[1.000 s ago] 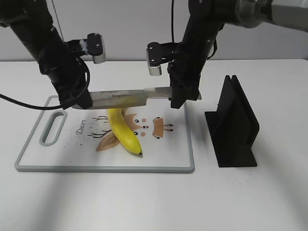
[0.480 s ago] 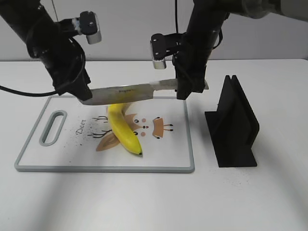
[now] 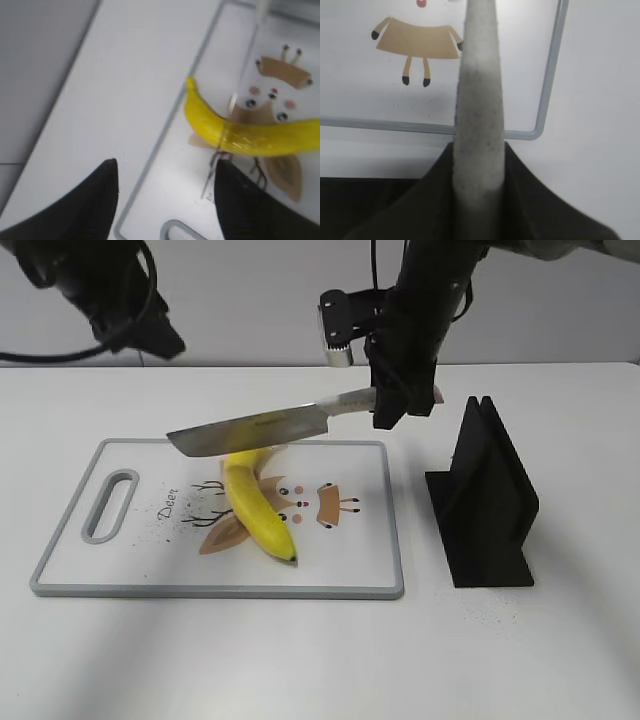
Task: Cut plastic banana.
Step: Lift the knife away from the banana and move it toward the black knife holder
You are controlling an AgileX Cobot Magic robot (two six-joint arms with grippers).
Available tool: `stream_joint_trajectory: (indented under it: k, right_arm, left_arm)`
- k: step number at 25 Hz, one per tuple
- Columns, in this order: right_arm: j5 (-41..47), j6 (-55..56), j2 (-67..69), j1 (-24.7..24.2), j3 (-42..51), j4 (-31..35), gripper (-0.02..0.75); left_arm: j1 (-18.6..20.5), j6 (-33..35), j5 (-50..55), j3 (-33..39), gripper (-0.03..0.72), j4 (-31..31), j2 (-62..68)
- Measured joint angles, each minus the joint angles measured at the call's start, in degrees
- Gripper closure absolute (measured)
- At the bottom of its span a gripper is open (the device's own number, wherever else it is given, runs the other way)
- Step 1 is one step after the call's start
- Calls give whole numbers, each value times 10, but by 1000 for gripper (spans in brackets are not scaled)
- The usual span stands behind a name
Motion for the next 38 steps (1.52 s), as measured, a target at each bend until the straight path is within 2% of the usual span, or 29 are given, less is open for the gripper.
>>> stream_joint_trajectory:
  k: [4,8,13,17,22,28,38]
  right_arm:
    - [0,1,-28,0,0,7,556]
    - [0,43,-66,0,0,22,556]
    - [1,145,-103,0,-1,23,556]
    - [2,281,-128,0,-1,23,556]
    - [2,452,-152,0,-1,23,556]
    - [3,622,-192,0,13,25,556]
    - [5,710,-318,0,158,29,556]
  left_arm:
    - [1,-120,-59,0,107,48,-55]
    - [8,-236,-66,0,107,99,-104]
    - [45,-367,-10,0,107,118,-144]
    - [80,-440,62,0,107,125,-164]
    - [117,-491,170,0,123,133,-173]
    - [125,-542,186,28,130,184,-214]
    - [125,-549,165,226,133,202,-439]
